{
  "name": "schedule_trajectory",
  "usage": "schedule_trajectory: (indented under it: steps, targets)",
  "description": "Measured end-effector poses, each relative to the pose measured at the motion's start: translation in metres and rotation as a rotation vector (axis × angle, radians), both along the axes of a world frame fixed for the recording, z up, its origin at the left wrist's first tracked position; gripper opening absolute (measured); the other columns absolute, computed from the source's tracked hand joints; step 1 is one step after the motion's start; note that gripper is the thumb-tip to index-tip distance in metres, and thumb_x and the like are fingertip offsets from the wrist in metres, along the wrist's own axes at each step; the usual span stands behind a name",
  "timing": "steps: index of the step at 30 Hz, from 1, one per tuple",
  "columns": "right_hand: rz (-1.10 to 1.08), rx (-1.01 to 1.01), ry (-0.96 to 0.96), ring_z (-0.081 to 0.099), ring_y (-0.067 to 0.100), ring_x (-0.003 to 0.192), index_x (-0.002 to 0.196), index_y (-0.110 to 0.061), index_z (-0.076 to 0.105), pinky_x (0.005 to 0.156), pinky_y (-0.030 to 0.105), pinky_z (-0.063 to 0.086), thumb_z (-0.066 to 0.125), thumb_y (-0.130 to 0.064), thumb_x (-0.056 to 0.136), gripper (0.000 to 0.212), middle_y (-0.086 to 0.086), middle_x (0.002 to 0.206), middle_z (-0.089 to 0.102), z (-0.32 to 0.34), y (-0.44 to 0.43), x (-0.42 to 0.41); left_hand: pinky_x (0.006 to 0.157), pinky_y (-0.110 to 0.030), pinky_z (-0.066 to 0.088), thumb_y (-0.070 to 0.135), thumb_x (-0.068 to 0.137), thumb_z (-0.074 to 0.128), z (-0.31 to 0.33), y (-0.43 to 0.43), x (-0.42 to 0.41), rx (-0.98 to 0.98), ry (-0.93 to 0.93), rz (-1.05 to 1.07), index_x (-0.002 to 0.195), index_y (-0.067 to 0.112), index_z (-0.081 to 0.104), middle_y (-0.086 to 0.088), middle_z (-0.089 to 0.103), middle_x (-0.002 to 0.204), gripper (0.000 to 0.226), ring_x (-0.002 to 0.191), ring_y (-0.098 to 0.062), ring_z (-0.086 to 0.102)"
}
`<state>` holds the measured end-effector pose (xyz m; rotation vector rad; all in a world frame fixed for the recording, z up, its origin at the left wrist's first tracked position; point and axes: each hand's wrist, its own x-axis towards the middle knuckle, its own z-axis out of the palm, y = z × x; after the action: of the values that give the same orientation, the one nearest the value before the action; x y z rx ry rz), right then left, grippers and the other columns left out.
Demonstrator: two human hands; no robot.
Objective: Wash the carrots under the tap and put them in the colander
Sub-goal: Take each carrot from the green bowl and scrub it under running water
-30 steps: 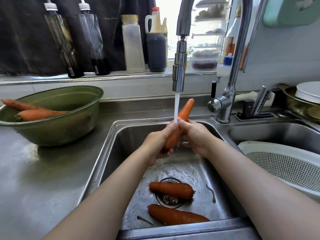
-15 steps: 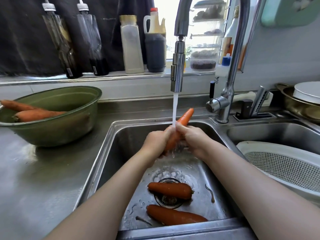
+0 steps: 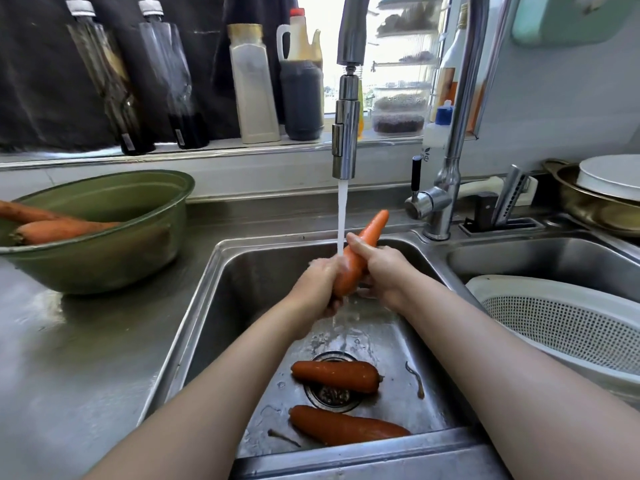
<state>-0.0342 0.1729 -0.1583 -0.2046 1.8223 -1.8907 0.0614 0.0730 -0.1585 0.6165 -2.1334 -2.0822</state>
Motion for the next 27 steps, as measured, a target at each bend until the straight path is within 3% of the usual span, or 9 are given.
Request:
schedule_trajectory:
  steps: [3, 6, 9, 12, 15, 17, 20, 23, 27]
  targets:
    - [0.143, -0.133, -0.003, 0.071, 0.028, 0.076, 0.124, -0.003, 0.062, 0.059, 0.036, 0.055, 0.070, -0.029, 0.098, 0.038, 0.015, 0.098, 0.072, -0.001, -0.001, 0.009, 0.042, -0.018, 0.031, 0.057, 0.108, 0.034, 0.000, -0.006, -0.003, 0.037, -0.046, 0.158, 0.101, 0.015, 0.058, -0.015, 0.058, 0.074, 0.049, 0.039, -0.015, 0.042]
    - [0.199, -0.145, 0.013, 0.071, 0.030, 0.074, 0.126, 0.000, 0.058, 0.059, 0.038, 0.055, 0.070, -0.024, 0.097, 0.039, 0.021, 0.104, 0.069, -0.001, -0.003, 0.012, 0.041, -0.016, 0.025, 0.059, 0.108, 0.026, 0.001, -0.020, 0.000, 0.063, -0.083, 0.048, 0.104, 0.013, 0.054, -0.013, 0.058, 0.063, 0.054, 0.035, -0.015, 0.035]
    - [0.113, -0.145, -0.127, 0.069, 0.036, 0.080, 0.118, -0.005, 0.061, 0.054, 0.036, 0.053, 0.061, -0.036, 0.103, 0.035, 0.023, 0.107, 0.066, 0.000, -0.008, 0.009, 0.043, -0.020, 0.025, 0.059, 0.107, 0.027, 0.000, -0.027, 0.005, 0.166, -0.078, -0.180, 0.101, 0.010, 0.052, -0.008, 0.059, 0.066, 0.056, 0.039, -0.013, 0.033]
    - [-0.029, -0.119, -0.288, 0.070, 0.039, 0.100, 0.127, -0.006, 0.057, 0.056, 0.034, 0.051, 0.050, -0.054, 0.104, 0.054, 0.020, 0.117, 0.070, -0.005, -0.015, 0.000, 0.052, -0.023, 0.031, 0.052, 0.109, 0.031, -0.001, -0.024, 0.008, 0.200, -0.047, -0.340, 0.114, 0.012, 0.050, -0.006, 0.060, 0.082, 0.044, 0.050, -0.012, 0.037]
    - [-0.079, -0.078, -0.401, 0.070, 0.042, 0.092, 0.136, -0.006, 0.054, 0.064, 0.036, 0.056, 0.034, -0.064, 0.105, 0.069, 0.026, 0.119, 0.070, -0.008, -0.014, -0.009, 0.050, -0.022, 0.036, 0.054, 0.107, 0.038, 0.000, -0.013, 0.007, 0.103, -0.032, -0.272, 0.113, 0.010, 0.051, -0.006, 0.061, 0.079, 0.046, 0.050, -0.013, 0.043]
    - [-0.040, -0.060, -0.473, 0.068, 0.042, 0.080, 0.139, -0.005, 0.050, 0.059, 0.035, 0.053, 0.026, -0.068, 0.104, 0.076, 0.029, 0.116, 0.069, -0.007, -0.011, -0.007, 0.046, -0.023, 0.036, 0.057, 0.107, 0.037, 0.002, -0.005, 0.004, -0.005, -0.061, -0.122, 0.103, 0.012, 0.055, -0.005, 0.061, 0.066, 0.049, 0.045, -0.014, 0.044]
    - [0.117, -0.070, -0.425, 0.070, 0.039, 0.065, 0.144, -0.004, 0.042, 0.069, 0.047, 0.052, 0.029, -0.059, 0.108, 0.067, 0.030, 0.115, 0.067, -0.002, -0.005, 0.002, 0.043, -0.020, 0.030, 0.051, 0.109, 0.024, 0.002, -0.007, 0.002, -0.034, -0.102, 0.079, 0.090, 0.013, 0.054, -0.002, 0.052, 0.050, 0.052, 0.039, -0.015, 0.039]
    - [0.262, -0.098, -0.320, 0.070, 0.035, 0.072, 0.143, -0.005, 0.047, 0.085, 0.048, 0.052, 0.046, -0.040, 0.107, 0.050, 0.026, 0.117, 0.066, 0.000, 0.002, 0.012, 0.042, -0.019, 0.024, 0.046, 0.109, 0.021, 0.003, -0.015, 0.005, 0.025, -0.137, 0.092, 0.084, 0.012, 0.050, -0.004, 0.046, 0.049, 0.051, 0.040, -0.016, 0.032]
    - [0.180, -0.047, -0.208, 0.064, 0.031, 0.086, 0.137, -0.004, 0.058, 0.076, 0.043, 0.049, 0.050, -0.040, 0.107, 0.048, 0.024, 0.127, 0.065, 0.000, -0.003, 0.011, 0.043, -0.021, 0.033, 0.048, 0.111, 0.025, 0.000, -0.023, 0.009, -0.028, -0.205, 0.013, 0.081, 0.009, 0.056, -0.005, 0.052, 0.052, 0.058, 0.042, -0.017, 0.042]
